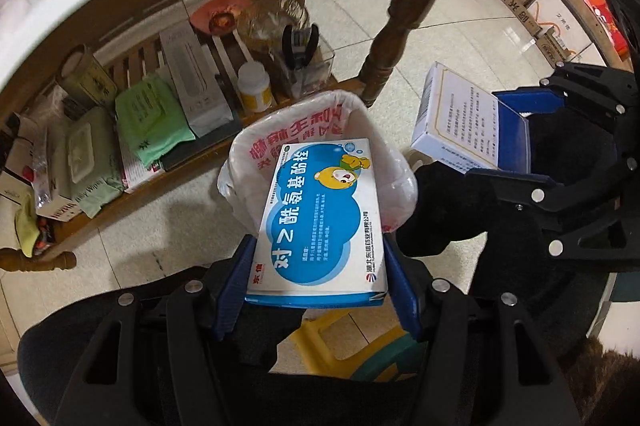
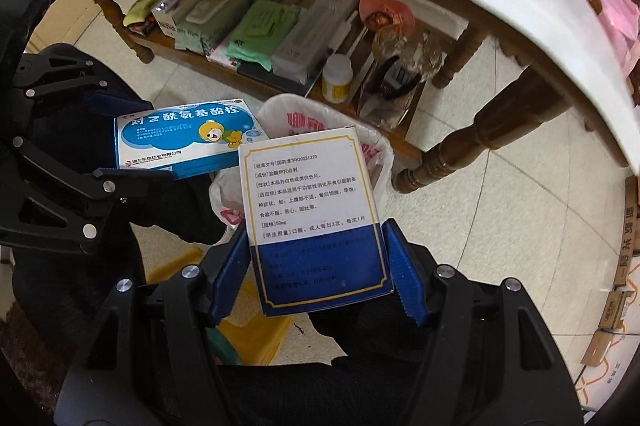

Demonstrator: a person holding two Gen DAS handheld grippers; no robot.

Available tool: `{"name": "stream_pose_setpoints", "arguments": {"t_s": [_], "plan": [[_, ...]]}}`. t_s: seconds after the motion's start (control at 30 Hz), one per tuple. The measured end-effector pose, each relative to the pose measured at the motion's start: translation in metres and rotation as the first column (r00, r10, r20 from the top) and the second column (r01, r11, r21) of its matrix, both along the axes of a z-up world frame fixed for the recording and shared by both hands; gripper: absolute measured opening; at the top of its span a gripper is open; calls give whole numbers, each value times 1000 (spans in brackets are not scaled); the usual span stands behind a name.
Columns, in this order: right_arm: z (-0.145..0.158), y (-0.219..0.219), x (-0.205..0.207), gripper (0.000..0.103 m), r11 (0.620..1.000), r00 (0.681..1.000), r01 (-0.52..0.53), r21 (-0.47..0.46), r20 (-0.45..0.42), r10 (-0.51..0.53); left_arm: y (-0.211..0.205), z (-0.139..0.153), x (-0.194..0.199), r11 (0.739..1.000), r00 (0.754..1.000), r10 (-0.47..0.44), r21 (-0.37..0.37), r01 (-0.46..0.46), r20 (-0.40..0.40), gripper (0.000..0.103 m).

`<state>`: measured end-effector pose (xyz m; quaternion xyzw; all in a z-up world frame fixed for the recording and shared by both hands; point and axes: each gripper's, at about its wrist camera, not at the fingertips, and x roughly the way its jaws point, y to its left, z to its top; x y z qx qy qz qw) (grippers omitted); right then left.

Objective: Collect trash
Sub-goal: 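Carry both boxes down past the table edge over the white trash bag, then open both tools to drop the two medicine boxes into the bag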

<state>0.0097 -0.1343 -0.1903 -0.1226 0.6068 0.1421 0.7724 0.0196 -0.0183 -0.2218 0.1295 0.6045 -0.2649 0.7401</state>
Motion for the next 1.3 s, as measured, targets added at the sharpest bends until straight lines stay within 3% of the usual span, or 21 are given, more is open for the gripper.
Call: {"name": "stream_pose_setpoints", "arguments": {"t_s": [0.53, 0.73, 0.83, 1.13, 1.3], "plan": [[-114, -13, 48, 64, 994, 987, 90, -65, -124, -98, -24, -96, 55, 997, 987, 61, 55, -54, -151, 60], [-155, -15, 58, 64, 991, 975, 115, -69, -184, -126, -25, -128, 73, 994, 965, 108, 56, -97, -240, 61], [-167, -11, 59, 64, 992, 970, 111, -58, -209, -121, -27, -143, 80, 992, 947, 127, 25, -125, -295, 61], [-187, -10, 62, 64, 990, 954, 140, -34, -262, -144, -25, -174, 87, 983, 912, 181, 64, -169, -367, 61], [-193, -4, 63, 65, 992, 954, 122, -43, -269, -129, -30, -181, 88, 984, 915, 179, 84, -160, -362, 61]]}}
